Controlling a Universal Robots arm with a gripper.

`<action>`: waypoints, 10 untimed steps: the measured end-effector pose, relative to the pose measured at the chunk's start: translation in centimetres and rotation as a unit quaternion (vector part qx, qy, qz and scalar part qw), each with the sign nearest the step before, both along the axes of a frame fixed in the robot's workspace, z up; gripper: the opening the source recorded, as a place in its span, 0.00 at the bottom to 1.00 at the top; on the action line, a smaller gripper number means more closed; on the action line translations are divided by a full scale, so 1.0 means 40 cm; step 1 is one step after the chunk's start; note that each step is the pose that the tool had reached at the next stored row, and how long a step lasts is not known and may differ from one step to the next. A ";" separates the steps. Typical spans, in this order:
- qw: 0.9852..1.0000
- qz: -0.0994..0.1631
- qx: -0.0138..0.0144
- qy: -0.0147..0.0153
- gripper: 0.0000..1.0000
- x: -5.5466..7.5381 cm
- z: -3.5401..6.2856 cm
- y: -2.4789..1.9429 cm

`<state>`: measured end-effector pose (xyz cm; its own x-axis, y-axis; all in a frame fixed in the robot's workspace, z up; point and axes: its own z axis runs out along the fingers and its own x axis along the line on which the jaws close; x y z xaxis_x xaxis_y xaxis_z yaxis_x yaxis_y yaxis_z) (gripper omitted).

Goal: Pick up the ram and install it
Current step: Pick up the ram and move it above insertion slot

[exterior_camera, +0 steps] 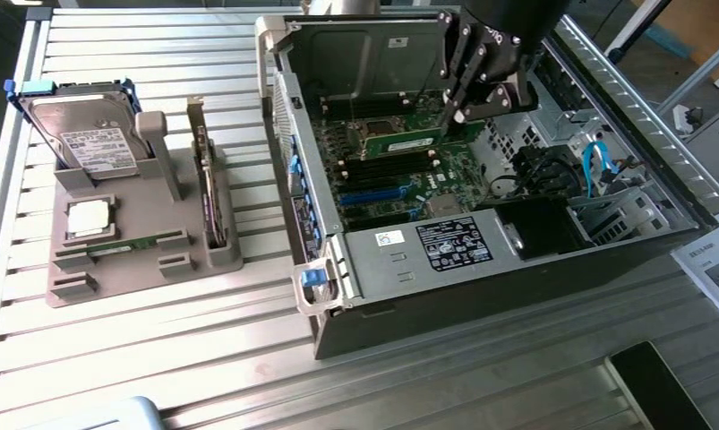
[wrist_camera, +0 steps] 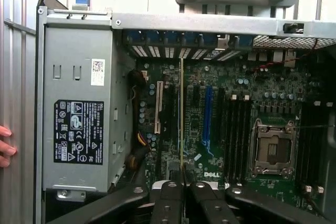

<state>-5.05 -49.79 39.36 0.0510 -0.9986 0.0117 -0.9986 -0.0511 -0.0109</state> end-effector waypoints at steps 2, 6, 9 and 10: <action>1.000 0.000 0.000 0.000 0.12 0.010 0.000 0.000; 1.000 0.000 0.000 0.000 0.12 0.031 0.000 0.000; 1.000 0.000 0.000 0.000 0.12 0.039 0.000 0.000; 1.000 0.000 0.000 0.000 0.12 0.040 0.000 0.000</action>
